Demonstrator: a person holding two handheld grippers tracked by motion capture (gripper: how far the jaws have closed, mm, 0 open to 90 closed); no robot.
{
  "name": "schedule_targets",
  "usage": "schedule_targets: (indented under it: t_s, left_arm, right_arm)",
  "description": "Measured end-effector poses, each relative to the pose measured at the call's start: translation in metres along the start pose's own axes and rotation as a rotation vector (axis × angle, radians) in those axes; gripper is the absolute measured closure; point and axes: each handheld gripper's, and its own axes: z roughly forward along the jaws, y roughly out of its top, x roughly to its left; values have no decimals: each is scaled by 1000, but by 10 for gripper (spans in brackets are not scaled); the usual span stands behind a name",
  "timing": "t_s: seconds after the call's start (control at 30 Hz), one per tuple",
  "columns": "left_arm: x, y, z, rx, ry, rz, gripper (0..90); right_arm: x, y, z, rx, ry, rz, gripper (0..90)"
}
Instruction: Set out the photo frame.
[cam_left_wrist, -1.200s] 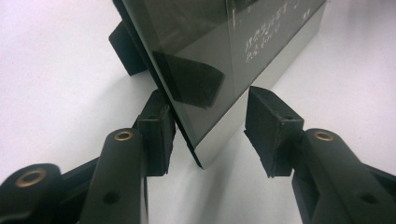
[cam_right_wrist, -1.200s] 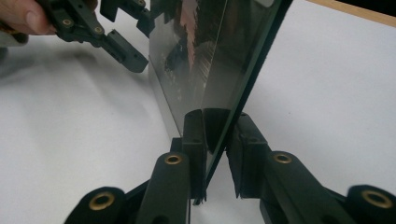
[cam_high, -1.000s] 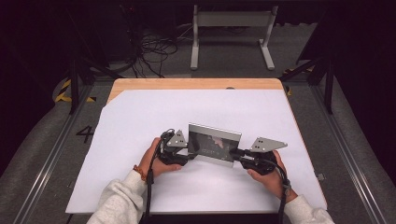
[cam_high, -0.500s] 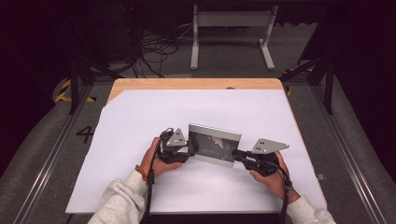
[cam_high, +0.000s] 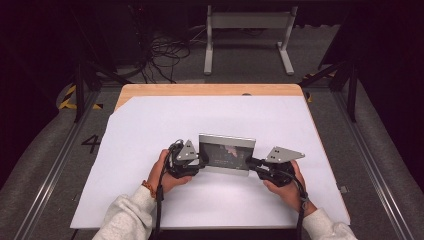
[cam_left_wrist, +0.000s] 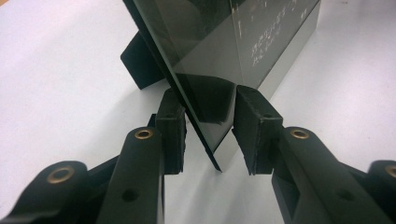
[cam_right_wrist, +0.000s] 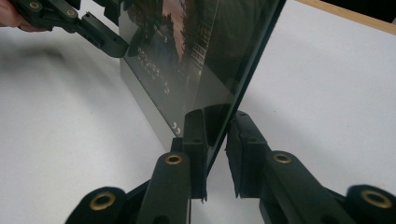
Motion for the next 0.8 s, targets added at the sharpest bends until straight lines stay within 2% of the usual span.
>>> schedule_targets:
  t_s: [0.27, 0.8]
  left_arm:
    - [0, -2, -3, 6, 25, -1, 657]
    - [4, -6, -5, 4, 50, -1, 659]
  right_arm:
    - [0, 3, 6, -6, -11, 9, 772]
    - [1, 9, 16, -7, -35, 9, 759]
